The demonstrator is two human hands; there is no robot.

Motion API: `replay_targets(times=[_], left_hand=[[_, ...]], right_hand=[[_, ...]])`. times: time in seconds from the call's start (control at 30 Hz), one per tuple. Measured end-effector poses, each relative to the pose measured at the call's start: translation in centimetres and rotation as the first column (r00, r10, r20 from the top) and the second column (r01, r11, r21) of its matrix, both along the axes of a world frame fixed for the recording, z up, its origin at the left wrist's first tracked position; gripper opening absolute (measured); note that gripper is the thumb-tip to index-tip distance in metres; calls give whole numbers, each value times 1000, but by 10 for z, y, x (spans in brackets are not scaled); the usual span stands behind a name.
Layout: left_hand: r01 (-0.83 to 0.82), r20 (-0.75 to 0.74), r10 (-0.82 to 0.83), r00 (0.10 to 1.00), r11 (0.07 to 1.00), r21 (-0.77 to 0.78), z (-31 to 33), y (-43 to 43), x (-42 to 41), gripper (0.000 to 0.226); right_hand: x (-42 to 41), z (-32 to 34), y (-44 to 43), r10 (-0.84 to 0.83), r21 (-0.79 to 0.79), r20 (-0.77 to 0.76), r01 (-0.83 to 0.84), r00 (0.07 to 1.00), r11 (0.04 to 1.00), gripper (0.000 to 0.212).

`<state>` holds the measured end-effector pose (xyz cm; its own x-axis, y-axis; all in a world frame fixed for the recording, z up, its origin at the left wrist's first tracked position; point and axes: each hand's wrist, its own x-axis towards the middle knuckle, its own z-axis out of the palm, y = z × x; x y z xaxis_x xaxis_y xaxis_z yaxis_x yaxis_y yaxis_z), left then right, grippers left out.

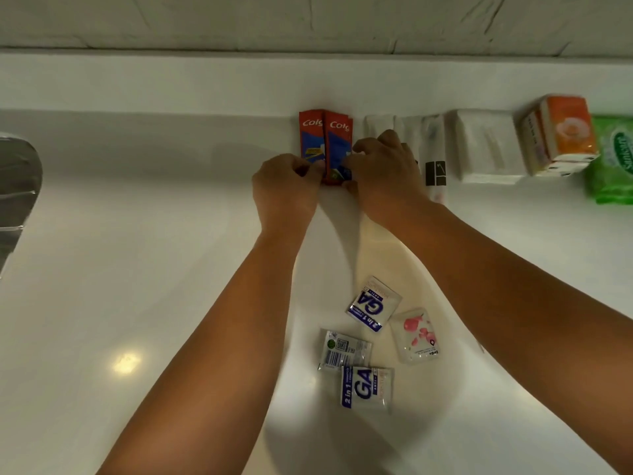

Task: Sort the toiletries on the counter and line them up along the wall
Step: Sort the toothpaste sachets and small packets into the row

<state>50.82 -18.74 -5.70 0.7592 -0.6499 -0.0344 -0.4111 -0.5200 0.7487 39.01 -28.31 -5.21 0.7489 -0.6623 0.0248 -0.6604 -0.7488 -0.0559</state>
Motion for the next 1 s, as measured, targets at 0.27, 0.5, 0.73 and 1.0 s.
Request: replay_targets(times=[0.27, 0.5, 0.73, 1.0], left_hand=[[412, 81, -416, 906, 909, 64, 15, -3, 26, 49], [505, 97, -515, 851, 856, 113, -4, -11, 43, 73], [497, 88, -509, 856, 858, 128, -5, -9, 44, 87], [460, 122, -481, 868, 872, 168, 20, 9, 24, 61]], right_hand=[[14, 4, 1, 50, 194, 100, -69, 994, 979, 43], [20, 2, -5, 26, 234, 95, -47, 995, 971, 41], [19, 0, -4, 21, 232, 106, -45, 994, 972, 44], [8, 16, 11, 1, 235, 185, -45, 983, 971, 45]])
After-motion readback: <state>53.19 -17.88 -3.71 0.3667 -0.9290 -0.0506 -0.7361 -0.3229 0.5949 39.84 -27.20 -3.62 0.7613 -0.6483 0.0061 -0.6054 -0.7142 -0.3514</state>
